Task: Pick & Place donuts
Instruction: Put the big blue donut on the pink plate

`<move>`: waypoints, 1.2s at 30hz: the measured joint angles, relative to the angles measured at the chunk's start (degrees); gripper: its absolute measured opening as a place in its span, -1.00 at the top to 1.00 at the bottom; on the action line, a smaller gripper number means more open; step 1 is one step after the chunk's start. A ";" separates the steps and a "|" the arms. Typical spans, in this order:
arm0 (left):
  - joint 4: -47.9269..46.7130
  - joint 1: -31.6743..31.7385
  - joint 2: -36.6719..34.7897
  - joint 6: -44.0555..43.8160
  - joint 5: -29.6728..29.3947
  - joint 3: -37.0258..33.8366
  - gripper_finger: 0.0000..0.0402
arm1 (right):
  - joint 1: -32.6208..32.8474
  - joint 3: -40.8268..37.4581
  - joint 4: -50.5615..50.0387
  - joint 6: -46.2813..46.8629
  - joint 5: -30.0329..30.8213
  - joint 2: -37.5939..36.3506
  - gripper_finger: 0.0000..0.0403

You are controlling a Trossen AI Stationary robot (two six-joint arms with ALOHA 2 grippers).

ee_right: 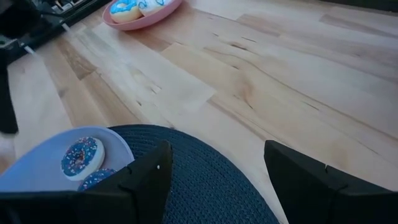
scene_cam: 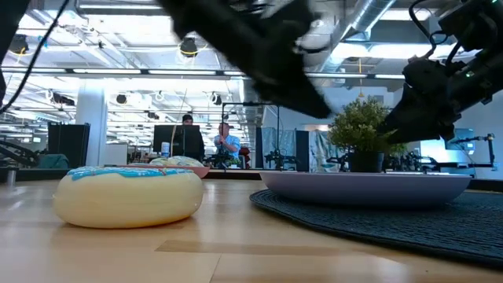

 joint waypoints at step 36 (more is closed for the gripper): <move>37.87 1.84 -52.45 -6.27 -0.38 -69.28 1.00 | 0.07 20.34 -20.48 5.05 -11.75 12.34 -0.21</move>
